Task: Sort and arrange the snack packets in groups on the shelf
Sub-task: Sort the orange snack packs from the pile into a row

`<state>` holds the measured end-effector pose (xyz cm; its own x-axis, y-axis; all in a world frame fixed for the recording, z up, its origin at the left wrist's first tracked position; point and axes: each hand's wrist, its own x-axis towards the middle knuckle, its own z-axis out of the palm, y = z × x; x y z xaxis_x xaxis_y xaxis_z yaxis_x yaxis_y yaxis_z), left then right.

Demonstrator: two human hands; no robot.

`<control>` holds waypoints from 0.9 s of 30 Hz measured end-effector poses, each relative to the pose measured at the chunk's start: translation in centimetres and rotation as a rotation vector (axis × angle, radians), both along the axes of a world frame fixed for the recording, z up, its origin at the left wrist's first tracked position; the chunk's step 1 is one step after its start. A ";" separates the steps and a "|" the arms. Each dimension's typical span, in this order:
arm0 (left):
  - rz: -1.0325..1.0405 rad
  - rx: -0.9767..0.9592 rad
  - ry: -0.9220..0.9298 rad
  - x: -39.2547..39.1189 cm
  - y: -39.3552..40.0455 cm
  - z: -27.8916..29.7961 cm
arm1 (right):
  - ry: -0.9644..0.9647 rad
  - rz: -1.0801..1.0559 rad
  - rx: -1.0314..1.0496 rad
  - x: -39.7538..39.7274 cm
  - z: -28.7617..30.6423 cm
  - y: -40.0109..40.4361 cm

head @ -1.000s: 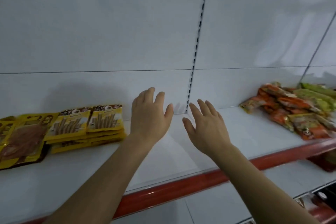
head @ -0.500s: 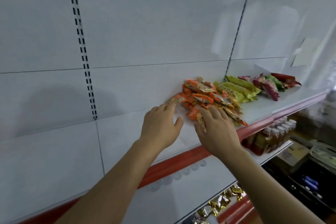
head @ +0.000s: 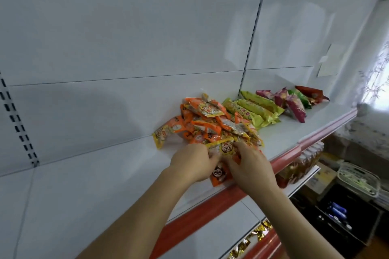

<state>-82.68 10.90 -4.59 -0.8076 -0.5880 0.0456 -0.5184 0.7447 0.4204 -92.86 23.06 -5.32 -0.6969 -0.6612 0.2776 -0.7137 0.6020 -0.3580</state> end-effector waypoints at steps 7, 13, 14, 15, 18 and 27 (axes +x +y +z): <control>-0.013 0.674 0.167 0.8 -0.2 0.9 | -0.308 0.055 -0.577 -1.2 0.3 -0.8; 0.326 0.643 0.837 0.1 0.4 0.3 | -0.535 0.320 -0.501 -1.8 1.9 -0.9; 0.376 0.589 0.888 0.2 0.7 0.2 | -0.547 0.363 -0.465 -2.1 2.1 -0.7; 0.415 0.524 0.905 0.4 0.9 0.2 | -0.527 0.387 -0.454 -2.5 2.1 -0.6; 0.506 0.401 0.857 1.4 1.5 0.3 | -0.212 0.337 -0.500 -5.1 1.6 -0.9; 0.619 0.452 0.766 5.9 2.5 0.3 | 0.385 0.441 -0.057 -7.2 1.0 -5.4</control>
